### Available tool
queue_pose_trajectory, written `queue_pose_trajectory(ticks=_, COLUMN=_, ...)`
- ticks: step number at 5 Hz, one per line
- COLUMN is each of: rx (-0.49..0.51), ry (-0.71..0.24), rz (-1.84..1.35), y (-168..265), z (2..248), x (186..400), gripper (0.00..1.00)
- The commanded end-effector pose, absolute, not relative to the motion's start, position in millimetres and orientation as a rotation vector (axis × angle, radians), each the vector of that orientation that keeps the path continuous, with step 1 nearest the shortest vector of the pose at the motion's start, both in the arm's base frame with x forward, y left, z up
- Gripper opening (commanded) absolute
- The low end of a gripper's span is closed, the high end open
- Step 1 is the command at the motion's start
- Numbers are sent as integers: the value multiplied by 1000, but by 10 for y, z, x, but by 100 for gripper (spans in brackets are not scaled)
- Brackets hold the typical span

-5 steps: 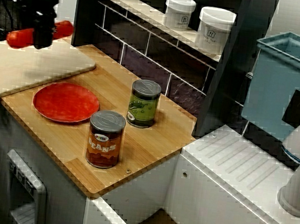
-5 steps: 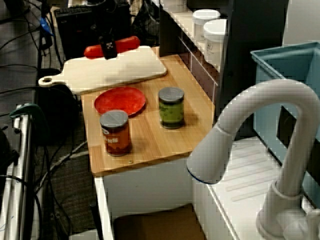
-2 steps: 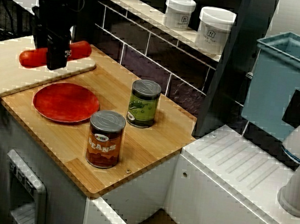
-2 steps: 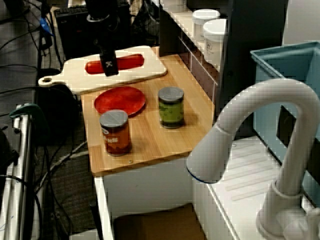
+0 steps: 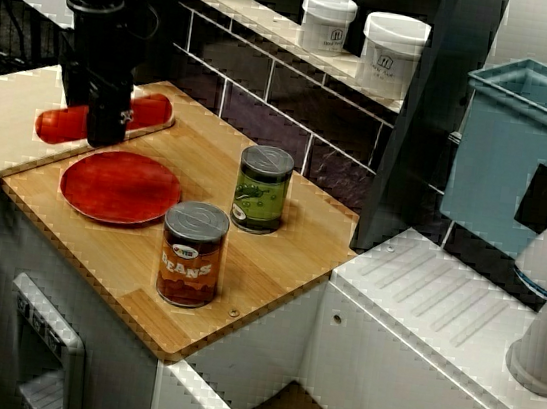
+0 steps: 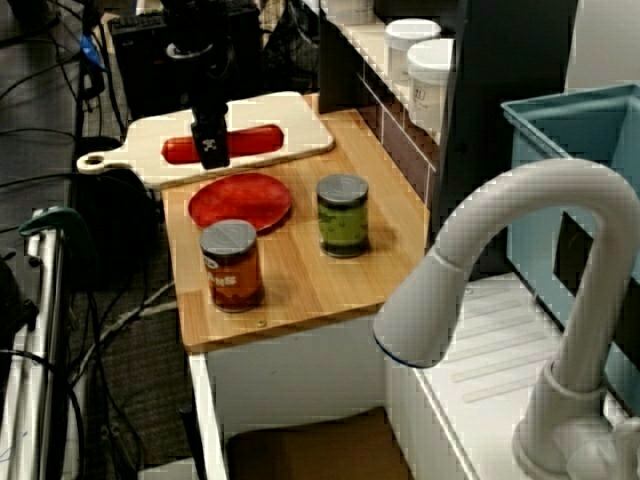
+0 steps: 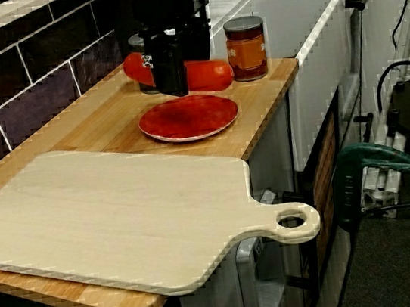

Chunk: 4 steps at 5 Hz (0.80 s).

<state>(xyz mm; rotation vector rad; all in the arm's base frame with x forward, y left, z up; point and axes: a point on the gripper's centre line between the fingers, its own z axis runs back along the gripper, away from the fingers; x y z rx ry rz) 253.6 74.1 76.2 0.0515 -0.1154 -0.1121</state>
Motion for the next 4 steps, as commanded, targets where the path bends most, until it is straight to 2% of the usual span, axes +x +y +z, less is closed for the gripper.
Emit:
queue_pose_trajectory(ticks=1, rx=65, ry=-140, rz=-140, y=636, z=780, x=2505, gripper=0)
queue_pose_trajectory(ticks=4, rx=92, ry=-130, rz=-132, y=655, z=628, x=2582, gripper=0)
